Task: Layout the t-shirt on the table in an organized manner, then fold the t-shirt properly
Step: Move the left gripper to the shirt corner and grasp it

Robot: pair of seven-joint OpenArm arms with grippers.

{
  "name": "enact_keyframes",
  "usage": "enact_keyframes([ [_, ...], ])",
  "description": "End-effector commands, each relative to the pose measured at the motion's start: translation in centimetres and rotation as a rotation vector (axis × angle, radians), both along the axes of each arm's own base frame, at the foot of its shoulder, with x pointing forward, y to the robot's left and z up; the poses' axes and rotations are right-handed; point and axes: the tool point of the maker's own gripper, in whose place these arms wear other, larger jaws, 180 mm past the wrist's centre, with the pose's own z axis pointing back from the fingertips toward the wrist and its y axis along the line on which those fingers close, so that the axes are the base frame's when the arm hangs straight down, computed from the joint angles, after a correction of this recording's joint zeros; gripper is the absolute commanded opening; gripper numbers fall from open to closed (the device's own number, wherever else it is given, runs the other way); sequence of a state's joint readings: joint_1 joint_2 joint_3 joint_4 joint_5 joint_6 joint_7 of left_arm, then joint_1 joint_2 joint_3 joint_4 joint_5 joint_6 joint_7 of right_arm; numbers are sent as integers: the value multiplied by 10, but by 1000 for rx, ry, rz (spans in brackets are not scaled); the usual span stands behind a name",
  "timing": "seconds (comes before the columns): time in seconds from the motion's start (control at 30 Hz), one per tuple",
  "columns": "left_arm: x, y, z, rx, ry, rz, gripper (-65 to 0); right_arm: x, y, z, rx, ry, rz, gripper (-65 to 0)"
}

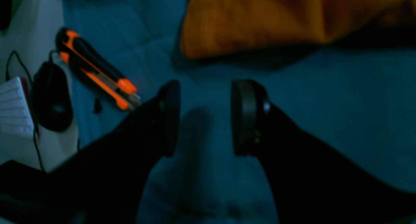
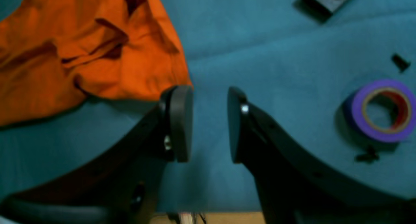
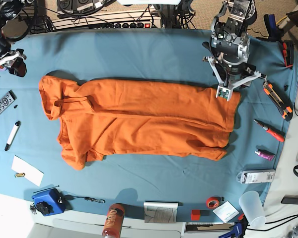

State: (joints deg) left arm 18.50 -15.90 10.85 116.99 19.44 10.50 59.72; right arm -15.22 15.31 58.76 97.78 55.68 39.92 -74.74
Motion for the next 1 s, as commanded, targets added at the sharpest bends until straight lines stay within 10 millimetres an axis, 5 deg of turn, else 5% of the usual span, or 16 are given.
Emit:
enact_keyframes([
  [0.0, 6, 2, 10, 12, -43, -6, -386, 11, -1, 13, 4, -79, -1, -460],
  [0.4, 9, 7, 15, 55, -63, -4, -386, 41, 36, -54, 377, -71, -17, -460],
  [0.63, 14, 2, 17, 31, -91, -22, -386, 63, 40, -50, 410, -108, -7, -461],
  [0.8, 20, -31, 13, -171, -89, -81, -385, 66, 46, -64, 352, -16, 25, -466],
  [0.93, 32, -25, 22, -184, -123, -61, -385, 63, 55, -81, 302, 80, 65, -650],
  [0.97, 36, -20, 24, -193, -135, -46, -386, 62, 55, -83, 291, 98, 71, -650],
])
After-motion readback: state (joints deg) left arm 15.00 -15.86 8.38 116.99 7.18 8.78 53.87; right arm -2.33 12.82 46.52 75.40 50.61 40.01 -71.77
